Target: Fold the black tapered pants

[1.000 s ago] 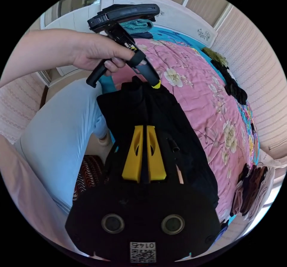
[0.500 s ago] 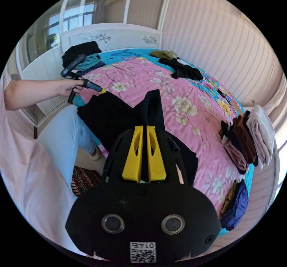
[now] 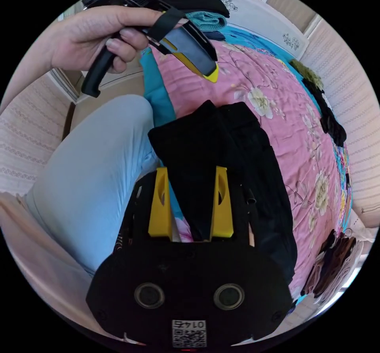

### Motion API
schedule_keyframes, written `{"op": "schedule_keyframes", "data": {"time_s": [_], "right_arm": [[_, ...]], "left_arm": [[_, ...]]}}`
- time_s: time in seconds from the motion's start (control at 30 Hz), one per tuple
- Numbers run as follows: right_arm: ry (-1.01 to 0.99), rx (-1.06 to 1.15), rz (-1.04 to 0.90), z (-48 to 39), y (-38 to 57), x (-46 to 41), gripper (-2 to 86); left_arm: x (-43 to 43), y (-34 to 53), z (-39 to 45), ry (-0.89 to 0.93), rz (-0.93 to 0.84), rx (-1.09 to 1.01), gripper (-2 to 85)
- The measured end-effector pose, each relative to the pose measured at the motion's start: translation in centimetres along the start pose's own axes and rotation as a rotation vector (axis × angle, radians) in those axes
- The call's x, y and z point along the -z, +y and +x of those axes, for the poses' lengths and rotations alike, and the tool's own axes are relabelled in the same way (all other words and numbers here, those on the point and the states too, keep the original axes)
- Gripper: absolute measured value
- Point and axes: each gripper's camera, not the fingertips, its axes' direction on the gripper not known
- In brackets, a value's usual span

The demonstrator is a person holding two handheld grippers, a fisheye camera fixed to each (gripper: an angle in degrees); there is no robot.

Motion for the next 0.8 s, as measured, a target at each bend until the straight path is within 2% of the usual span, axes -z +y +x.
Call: {"op": "schedule_keyframes", "data": {"time_s": [0.1,0.17,0.3,0.47,0.57,0.7,0.8], "right_arm": [[-0.114,-0.073,0.016,2.0,1.0,1.1,9.4],[-0.269,-0.183,0.030,4.3,2.2,1.7,6.1],[-0.312,-0.216,0.082,5.6,4.3,3.3,4.3],[-0.390,-0.302,0.207,8.1,8.8,7.2,2.9],[-0.412,-0.353,0.256,9.6,11.2,9.1,2.3],[-0.439,-0.387,0.292,11.2,14.2,10.9,1.8],[-0.423,-0.439,0.320,12.6,16.7,12.3,1.5]], "left_arm": [[0.3,-0.3,1.0,0.001,-0.003,-0.012,4.9],[0.2,-0.7,2.2,0.009,-0.014,-0.028,5.2],[-0.7,-1.5,4.6,-0.007,-0.053,-0.064,7.0],[-2.2,-2.8,8.1,0.058,-0.104,-0.101,9.9],[-2.7,-3.0,9.8,0.009,-0.144,-0.118,9.8],[-2.1,-2.5,10.8,-0.002,-0.176,-0.145,8.5],[-0.1,-1.5,11.3,0.057,-0.150,-0.145,2.3]]}}
